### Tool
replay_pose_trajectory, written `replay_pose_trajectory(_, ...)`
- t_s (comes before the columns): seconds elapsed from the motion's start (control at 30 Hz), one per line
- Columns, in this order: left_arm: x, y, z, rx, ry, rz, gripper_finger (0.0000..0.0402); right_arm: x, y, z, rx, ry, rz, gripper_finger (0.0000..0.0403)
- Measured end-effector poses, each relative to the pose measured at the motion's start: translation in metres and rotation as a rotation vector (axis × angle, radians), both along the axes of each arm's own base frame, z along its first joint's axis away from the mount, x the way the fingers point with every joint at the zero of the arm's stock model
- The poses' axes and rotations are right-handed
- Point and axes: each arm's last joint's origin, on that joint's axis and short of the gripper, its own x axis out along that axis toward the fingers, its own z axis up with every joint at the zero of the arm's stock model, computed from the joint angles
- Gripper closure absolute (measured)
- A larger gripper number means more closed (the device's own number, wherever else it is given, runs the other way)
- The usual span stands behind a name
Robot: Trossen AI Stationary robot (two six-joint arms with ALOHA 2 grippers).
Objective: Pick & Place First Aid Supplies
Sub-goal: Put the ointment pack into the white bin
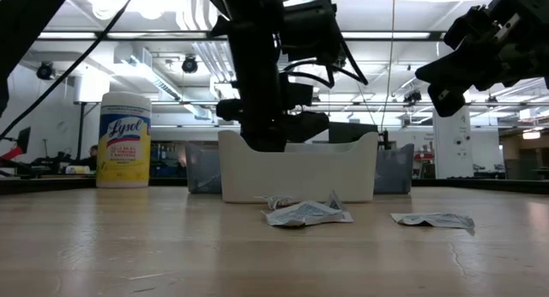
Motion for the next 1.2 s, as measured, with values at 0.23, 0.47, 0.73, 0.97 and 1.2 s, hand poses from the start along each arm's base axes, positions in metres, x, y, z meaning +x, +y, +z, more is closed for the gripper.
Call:
replay_pose_trajectory(0.23,-0.001,0.0,-0.002,0.0,0.001,0.002,0.0401,0.0,0.0,0.0,0.0,0.0,0.0,0.0394)
replay_pose_trajectory(0.47,0.001,0.0,-0.005,-0.004,-0.033,0.003,0.0402,0.0,0.0,0.0,0.0,0.0,0.0,0.0394)
replay_pose_trajectory(0.73,0.0,-0.001,-0.009,-0.037,-0.028,-0.006,0.0401,0.0,0.0,0.0,0.0,0.0,0.0,0.0394)
replay_pose_trajectory(0.97,0.0,-0.001,-0.012,-0.061,-0.038,-0.014,0.0399,0.0,0.0,0.0,0.0,0.0,0.0,0.0394)
replay_pose_trajectory(1.2,0.0,-0.001,-0.012,-0.063,-0.039,-0.012,0.035,0.0,0.0,0.0,0.0,0.0,0.001,0.0394)
